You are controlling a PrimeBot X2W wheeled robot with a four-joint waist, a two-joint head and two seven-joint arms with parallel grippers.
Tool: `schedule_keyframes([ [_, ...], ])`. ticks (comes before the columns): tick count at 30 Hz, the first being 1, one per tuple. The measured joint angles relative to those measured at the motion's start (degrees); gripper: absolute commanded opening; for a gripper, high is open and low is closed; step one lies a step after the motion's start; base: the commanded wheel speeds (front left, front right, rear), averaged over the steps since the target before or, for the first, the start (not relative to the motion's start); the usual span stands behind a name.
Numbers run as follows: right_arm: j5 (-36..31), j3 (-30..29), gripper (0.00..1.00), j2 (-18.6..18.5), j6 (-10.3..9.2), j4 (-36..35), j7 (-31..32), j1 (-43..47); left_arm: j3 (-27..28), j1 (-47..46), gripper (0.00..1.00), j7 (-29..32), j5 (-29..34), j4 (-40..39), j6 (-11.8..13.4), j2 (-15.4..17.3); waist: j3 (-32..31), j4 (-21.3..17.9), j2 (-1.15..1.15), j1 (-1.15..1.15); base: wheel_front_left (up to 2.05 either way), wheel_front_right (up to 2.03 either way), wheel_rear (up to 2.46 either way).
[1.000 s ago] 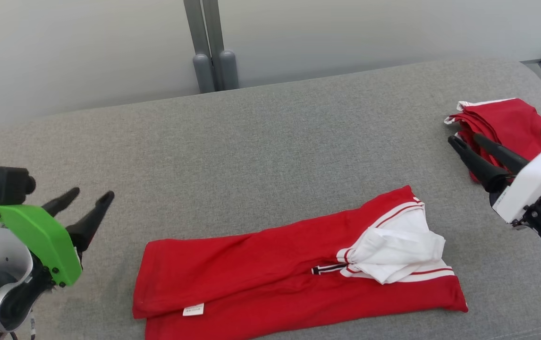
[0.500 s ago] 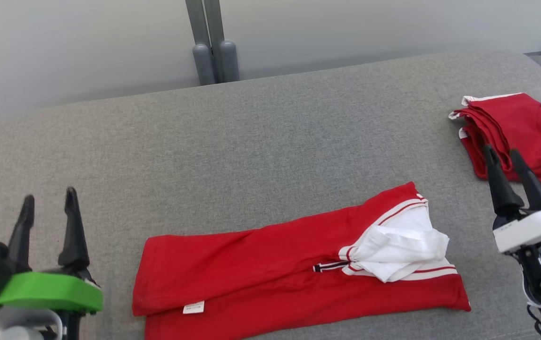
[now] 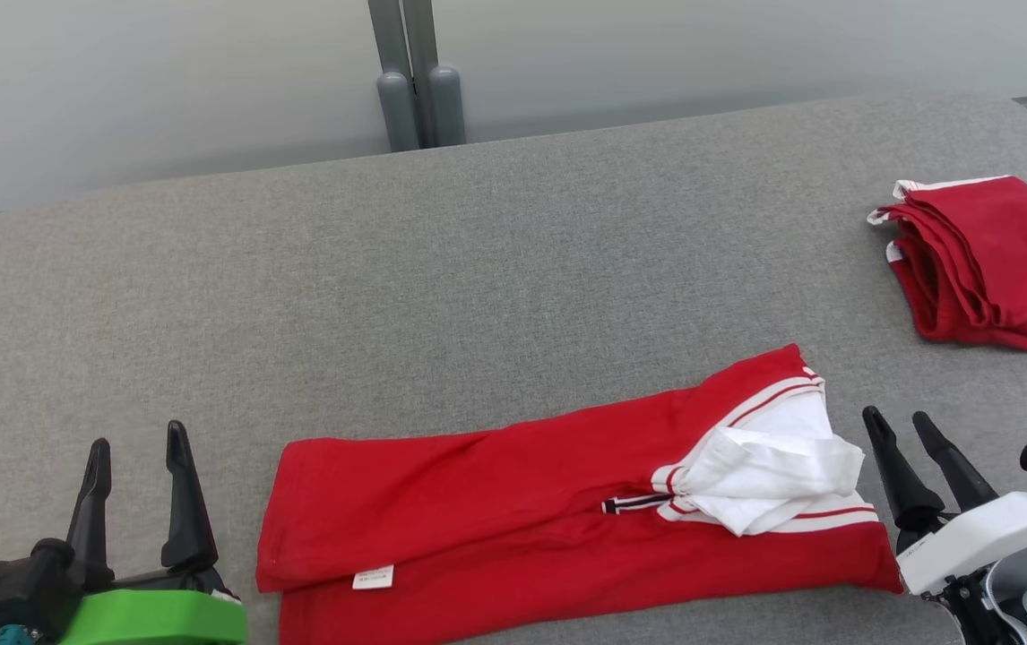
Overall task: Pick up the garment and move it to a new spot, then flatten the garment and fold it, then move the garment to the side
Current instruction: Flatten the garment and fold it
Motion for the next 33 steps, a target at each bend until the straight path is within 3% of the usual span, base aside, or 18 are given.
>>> schedule_keyframes([
  [11, 4.14, 3.53, 1.0, 2.56, 0.0, 12.88, 9.16, -6.11, 0.45, -2.65, 1.0, 0.0, 3.52, 4.0, -5.01, -4.09, 0.54, 1.27, 0.0, 0.0, 0.0, 0.0, 0.0],
  [23, 6.71, 4.38, 1.0, 5.38, 0.04, 24.46, 14.86, -10.91, 0.12, -3.81, 1.0, 0.0, 4.63, 6.77, -7.35, -5.66, 0.87, 3.95, 0.0, 0.0, 0.0, 0.0, 0.0],
  [24, 6.97, 4.83, 0.75, 5.39, -0.02, 24.08, 15.04, -11.04, 0.08, -3.87, 1.0, 0.0, 4.71, 6.9, -7.49, -5.77, 0.84, 4.14, 0.0, 0.0, 0.0, 0.0, 0.0],
  [25, 8.13, 4.99, 0.0, 5.77, -0.03, 23.38, 15.01, -11.06, 0.0, -3.94, 1.0, 0.0, 4.79, 7.04, -7.5, -5.88, 0.8, 4.41, 0.0, 0.0, 0.0, 0.0, 0.0],
  [33, 9.96, 8.1, 0.0, 5.75, -0.01, 21.07, 12.58, -11.07, 0.6, -3.99, 1.0, 0.0, 5.22, 7.73, -7.8, -6.14, 0.07, 5.04, 0.0, 0.0, 0.0, 0.0, 0.0],
])
